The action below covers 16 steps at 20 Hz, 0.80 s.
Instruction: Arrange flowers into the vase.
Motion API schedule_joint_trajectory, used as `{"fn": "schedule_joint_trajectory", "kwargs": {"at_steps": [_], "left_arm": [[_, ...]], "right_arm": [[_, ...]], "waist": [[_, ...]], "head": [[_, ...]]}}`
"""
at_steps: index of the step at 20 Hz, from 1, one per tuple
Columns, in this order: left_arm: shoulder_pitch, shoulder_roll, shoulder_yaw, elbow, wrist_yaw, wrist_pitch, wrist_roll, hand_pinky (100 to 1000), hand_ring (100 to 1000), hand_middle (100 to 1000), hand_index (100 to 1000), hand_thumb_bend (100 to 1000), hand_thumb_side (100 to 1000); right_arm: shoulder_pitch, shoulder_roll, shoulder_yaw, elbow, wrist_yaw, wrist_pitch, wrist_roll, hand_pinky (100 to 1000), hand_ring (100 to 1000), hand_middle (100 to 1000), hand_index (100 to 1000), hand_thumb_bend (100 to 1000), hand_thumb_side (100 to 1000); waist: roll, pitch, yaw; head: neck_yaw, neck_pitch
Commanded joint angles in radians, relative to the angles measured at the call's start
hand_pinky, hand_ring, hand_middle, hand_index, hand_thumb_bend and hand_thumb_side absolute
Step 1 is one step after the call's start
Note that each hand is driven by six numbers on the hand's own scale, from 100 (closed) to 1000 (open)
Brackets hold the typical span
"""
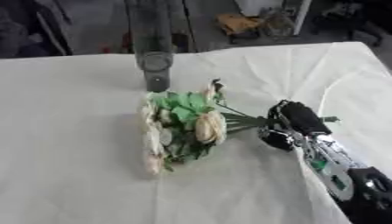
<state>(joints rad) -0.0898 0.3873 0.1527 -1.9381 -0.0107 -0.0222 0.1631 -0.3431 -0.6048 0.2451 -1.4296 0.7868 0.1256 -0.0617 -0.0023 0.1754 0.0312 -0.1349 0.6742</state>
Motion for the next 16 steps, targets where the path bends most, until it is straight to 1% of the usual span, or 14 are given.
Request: {"fn": "schedule_joint_trajectory", "kwargs": {"at_steps": [1, 2, 4, 5, 8, 9, 10, 11, 12, 13, 16], "left_arm": [[-0.011, 0.016, 0.008, -0.008, 0.001, -0.002, -0.003, 666, 735, 689, 721, 556, 729], [-0.011, 0.016, 0.008, -0.008, 0.001, -0.002, -0.004, 666, 735, 689, 721, 556, 729], [-0.011, 0.016, 0.007, -0.008, 0.002, -0.002, -0.004, 666, 735, 689, 722, 555, 729], [-0.010, 0.017, 0.007, -0.008, 0.002, -0.002, -0.004, 666, 735, 689, 722, 554, 729], [-0.009, 0.017, 0.007, -0.007, 0.002, -0.002, -0.004, 666, 736, 689, 722, 554, 729], [-0.009, 0.018, 0.007, -0.007, 0.002, -0.002, -0.004, 666, 736, 690, 722, 554, 730], [-0.008, 0.018, 0.007, -0.007, 0.002, -0.002, -0.005, 666, 736, 690, 722, 554, 730], [-0.007, 0.019, 0.006, -0.007, 0.002, -0.002, -0.005, 666, 736, 690, 722, 554, 730], [-0.007, 0.019, 0.006, -0.006, 0.001, -0.002, -0.005, 666, 736, 690, 722, 553, 730], [-0.006, 0.020, 0.006, -0.006, 0.001, -0.001, -0.006, 666, 736, 690, 722, 552, 730], [-0.002, 0.022, 0.005, -0.005, 0.001, -0.001, -0.007, 666, 736, 690, 722, 547, 733]], "right_arm": [[-0.012, -0.037, -0.024, -0.027, -0.047, 0.015, -0.061, 100, 100, 100, 369, 100, 605], [-0.013, -0.040, -0.026, -0.029, -0.063, 0.019, -0.076, 100, 100, 100, 368, 100, 611], [-0.015, -0.046, -0.028, -0.031, -0.091, 0.025, -0.094, 100, 100, 100, 339, 100, 707], [-0.017, -0.049, -0.030, -0.032, -0.103, 0.029, -0.101, 100, 100, 100, 331, 100, 717], [-0.026, -0.059, -0.035, -0.040, -0.127, 0.037, -0.115, 100, 100, 100, 299, 100, 808], [-0.031, -0.064, -0.039, -0.046, -0.134, 0.039, -0.121, 100, 100, 100, 260, 100, 898], [-0.036, -0.070, -0.044, -0.053, -0.142, 0.042, -0.129, 100, 100, 100, 243, 100, 922], [-0.042, -0.076, -0.048, -0.061, -0.150, 0.046, -0.135, 100, 100, 100, 186, 100, 1000], [-0.049, -0.085, -0.052, -0.072, -0.159, 0.049, -0.139, 100, 100, 100, 176, 100, 934], [-0.058, -0.097, -0.056, -0.084, -0.167, 0.051, -0.140, 100, 100, 100, 155, 100, 927], [-0.086, -0.138, -0.073, -0.130, -0.194, 0.063, -0.135, 100, 100, 100, 129, 100, 896]], "waist": [[-0.002, -0.016, -0.002], [-0.003, -0.016, -0.002], [-0.004, -0.018, -0.002], [-0.004, -0.019, -0.002], [-0.004, -0.022, -0.001], [-0.004, -0.024, 0.000], [-0.005, -0.026, 0.000], [-0.005, -0.027, 0.001], [-0.005, -0.029, 0.001], [-0.006, -0.032, 0.002], [-0.009, -0.040, 0.003]], "head": [[-0.001, -0.010], [-0.001, -0.010], [-0.001, -0.010], [-0.001, -0.010], [0.000, -0.008], [0.000, -0.007], [0.000, -0.007], [0.000, -0.006], [0.000, -0.006], [0.000, -0.004], [0.000, -0.001]]}}
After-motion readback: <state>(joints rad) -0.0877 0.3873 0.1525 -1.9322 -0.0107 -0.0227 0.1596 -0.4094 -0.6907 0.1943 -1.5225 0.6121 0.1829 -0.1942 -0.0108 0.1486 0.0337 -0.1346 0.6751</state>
